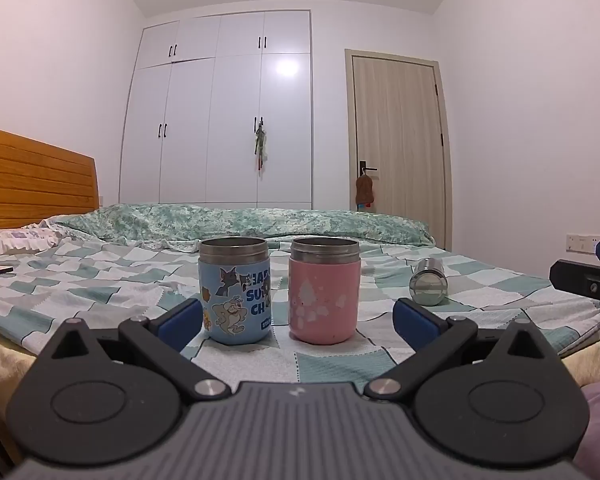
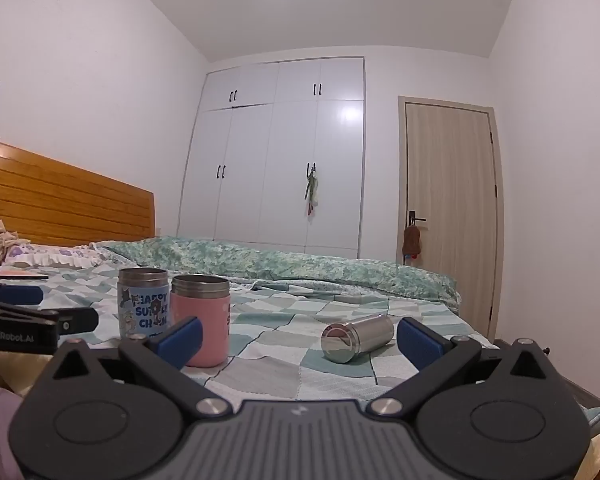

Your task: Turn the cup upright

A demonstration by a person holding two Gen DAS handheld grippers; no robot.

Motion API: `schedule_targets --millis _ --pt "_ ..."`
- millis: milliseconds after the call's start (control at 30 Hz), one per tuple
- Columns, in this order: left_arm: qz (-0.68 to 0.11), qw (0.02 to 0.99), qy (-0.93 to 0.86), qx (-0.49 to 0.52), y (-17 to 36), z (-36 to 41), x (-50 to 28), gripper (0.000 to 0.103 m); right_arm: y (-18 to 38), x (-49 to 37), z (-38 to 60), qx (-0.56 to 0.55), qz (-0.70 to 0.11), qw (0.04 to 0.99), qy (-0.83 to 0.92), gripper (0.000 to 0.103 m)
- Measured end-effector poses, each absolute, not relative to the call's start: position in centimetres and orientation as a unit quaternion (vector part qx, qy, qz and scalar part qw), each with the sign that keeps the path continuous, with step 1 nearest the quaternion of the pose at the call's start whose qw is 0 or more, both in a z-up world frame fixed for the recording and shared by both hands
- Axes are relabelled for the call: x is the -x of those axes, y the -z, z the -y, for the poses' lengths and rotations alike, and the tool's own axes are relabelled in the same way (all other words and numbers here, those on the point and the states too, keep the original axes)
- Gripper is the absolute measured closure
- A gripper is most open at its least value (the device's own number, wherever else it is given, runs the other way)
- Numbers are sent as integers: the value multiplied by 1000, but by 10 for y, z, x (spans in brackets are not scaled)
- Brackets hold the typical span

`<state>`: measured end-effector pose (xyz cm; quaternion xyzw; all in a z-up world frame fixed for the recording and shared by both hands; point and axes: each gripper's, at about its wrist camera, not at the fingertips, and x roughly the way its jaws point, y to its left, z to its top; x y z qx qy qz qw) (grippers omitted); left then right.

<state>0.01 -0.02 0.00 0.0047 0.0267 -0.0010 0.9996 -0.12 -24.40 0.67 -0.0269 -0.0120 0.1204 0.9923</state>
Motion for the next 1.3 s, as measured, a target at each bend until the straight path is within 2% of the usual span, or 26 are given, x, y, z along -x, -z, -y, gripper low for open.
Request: schedule_targets --millis 1300 --pt "-25 1000 1 -2 0 -1 1 0 -6 2 243 38 20 992 -119 0"
